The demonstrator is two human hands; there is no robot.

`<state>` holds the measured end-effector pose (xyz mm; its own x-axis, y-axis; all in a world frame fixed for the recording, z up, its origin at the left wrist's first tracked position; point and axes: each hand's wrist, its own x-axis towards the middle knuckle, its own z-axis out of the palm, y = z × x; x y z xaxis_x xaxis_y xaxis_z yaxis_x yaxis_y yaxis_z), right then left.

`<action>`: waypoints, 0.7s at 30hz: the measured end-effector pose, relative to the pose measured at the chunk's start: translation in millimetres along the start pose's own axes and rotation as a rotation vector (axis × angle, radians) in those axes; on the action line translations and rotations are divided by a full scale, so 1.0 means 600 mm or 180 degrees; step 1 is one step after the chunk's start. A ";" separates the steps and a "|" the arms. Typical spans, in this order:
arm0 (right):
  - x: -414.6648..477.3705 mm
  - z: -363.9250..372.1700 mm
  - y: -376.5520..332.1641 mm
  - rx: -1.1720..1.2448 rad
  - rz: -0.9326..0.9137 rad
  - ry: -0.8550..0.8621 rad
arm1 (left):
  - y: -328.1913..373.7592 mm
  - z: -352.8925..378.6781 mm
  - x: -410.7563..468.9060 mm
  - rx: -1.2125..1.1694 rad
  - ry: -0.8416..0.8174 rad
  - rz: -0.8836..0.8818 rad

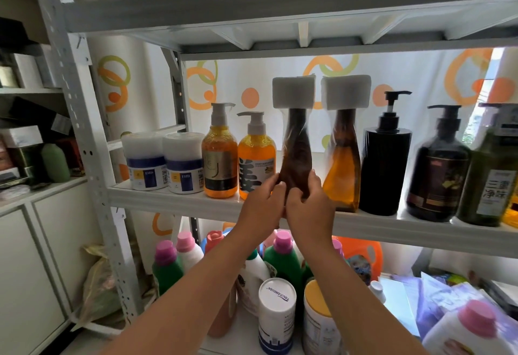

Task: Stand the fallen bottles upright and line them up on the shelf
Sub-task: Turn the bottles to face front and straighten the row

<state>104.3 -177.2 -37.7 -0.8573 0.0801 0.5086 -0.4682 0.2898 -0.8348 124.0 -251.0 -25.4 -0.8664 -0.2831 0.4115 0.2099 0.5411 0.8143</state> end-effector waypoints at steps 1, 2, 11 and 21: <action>-0.001 0.002 0.001 0.0003 -0.0009 0.0026 | 0.000 0.000 0.000 0.0000 -0.0035 -0.0024; -0.002 0.003 0.001 0.0010 -0.0028 0.0046 | 0.000 0.000 0.000 0.0010 -0.0076 -0.0058; 0.002 -0.066 0.023 0.0308 -0.0122 0.1146 | 0.035 0.036 -0.036 0.0290 0.0750 0.0701; 0.025 -0.109 0.062 -0.0113 0.0193 0.0604 | 0.063 0.098 -0.027 -0.0204 -0.0265 -0.0113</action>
<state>87.8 -103.0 -47.3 -0.8263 0.2758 0.4911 -0.4062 0.3122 -0.8588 119.4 -179.0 -25.3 -0.9078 -0.2330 0.3487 0.2048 0.4793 0.8534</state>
